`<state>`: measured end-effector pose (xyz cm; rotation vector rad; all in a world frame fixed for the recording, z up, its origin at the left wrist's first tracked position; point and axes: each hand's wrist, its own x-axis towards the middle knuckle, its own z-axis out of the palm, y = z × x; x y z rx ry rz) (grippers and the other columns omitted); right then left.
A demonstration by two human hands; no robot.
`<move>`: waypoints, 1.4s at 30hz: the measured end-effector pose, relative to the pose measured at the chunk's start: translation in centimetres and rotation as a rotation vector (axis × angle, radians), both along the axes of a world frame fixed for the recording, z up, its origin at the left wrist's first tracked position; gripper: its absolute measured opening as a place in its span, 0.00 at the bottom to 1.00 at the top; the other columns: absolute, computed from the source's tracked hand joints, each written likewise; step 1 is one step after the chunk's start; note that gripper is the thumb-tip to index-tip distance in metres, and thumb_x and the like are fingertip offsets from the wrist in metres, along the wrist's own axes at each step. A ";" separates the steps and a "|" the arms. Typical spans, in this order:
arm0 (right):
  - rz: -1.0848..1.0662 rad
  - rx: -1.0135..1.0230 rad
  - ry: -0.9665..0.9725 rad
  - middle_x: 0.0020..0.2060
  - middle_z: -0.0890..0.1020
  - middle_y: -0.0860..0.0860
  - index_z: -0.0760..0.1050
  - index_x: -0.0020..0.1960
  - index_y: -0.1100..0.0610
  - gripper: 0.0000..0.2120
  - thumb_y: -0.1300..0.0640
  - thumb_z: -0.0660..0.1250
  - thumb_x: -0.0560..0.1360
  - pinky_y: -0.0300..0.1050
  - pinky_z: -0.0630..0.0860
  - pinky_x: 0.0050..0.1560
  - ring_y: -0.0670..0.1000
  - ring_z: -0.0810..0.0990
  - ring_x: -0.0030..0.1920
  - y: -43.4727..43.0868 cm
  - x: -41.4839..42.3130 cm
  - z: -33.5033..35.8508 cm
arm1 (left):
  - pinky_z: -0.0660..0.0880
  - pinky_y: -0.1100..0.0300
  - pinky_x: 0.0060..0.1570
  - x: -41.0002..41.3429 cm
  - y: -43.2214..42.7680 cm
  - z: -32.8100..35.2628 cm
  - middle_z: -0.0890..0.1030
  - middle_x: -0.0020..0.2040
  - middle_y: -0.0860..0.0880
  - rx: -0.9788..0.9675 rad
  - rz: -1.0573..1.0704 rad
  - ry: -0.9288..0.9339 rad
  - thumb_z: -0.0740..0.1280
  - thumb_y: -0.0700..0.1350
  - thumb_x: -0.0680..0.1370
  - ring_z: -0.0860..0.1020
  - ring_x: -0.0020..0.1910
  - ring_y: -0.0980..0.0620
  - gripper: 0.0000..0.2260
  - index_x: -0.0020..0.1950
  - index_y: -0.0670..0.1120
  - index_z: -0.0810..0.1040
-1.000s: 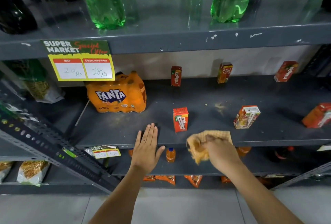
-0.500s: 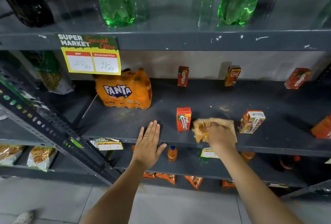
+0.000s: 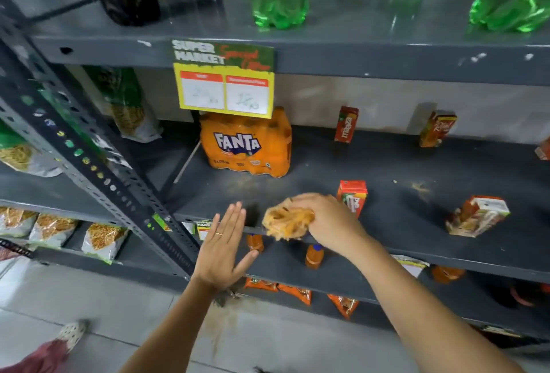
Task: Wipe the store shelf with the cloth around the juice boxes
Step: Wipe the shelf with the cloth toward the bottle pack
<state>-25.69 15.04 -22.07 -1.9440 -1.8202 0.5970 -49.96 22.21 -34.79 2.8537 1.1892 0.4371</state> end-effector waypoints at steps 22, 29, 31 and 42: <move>0.229 -0.155 0.056 0.58 0.83 0.53 0.83 0.57 0.56 0.14 0.67 0.66 0.75 0.51 0.76 0.60 0.54 0.81 0.57 13.7 -6.0 1.6 | 0.46 0.48 0.74 -7.4 5.4 -3.8 0.45 0.80 0.46 -0.069 -0.122 0.146 0.51 0.64 0.79 0.46 0.78 0.48 0.36 0.79 0.43 0.46; 0.517 -0.104 -0.288 0.66 0.77 0.53 0.80 0.61 0.52 0.16 0.60 0.64 0.75 0.50 0.74 0.60 0.56 0.76 0.62 22.0 -19.3 -0.3 | 0.46 0.47 0.74 -7.5 5.4 -3.9 0.45 0.80 0.46 -0.076 -0.127 0.118 0.52 0.62 0.79 0.47 0.78 0.47 0.35 0.79 0.43 0.46; 0.558 -0.143 -0.402 0.63 0.78 0.54 0.79 0.62 0.53 0.17 0.63 0.63 0.75 0.46 0.76 0.53 0.56 0.78 0.59 21.7 -20.3 -2.6 | 0.46 0.47 0.75 -7.3 5.3 -3.9 0.47 0.80 0.46 -0.079 -0.130 0.087 0.52 0.62 0.80 0.47 0.78 0.47 0.35 0.79 0.43 0.46; 0.104 -0.194 0.026 0.70 0.74 0.46 0.85 0.51 0.58 0.23 0.79 0.61 0.70 0.43 0.57 0.74 0.51 0.66 0.74 13.2 -5.1 -6.6 | 0.45 0.48 0.75 -7.3 5.6 -4.4 0.47 0.80 0.46 -0.075 -0.131 0.102 0.51 0.62 0.79 0.48 0.78 0.47 0.34 0.79 0.44 0.47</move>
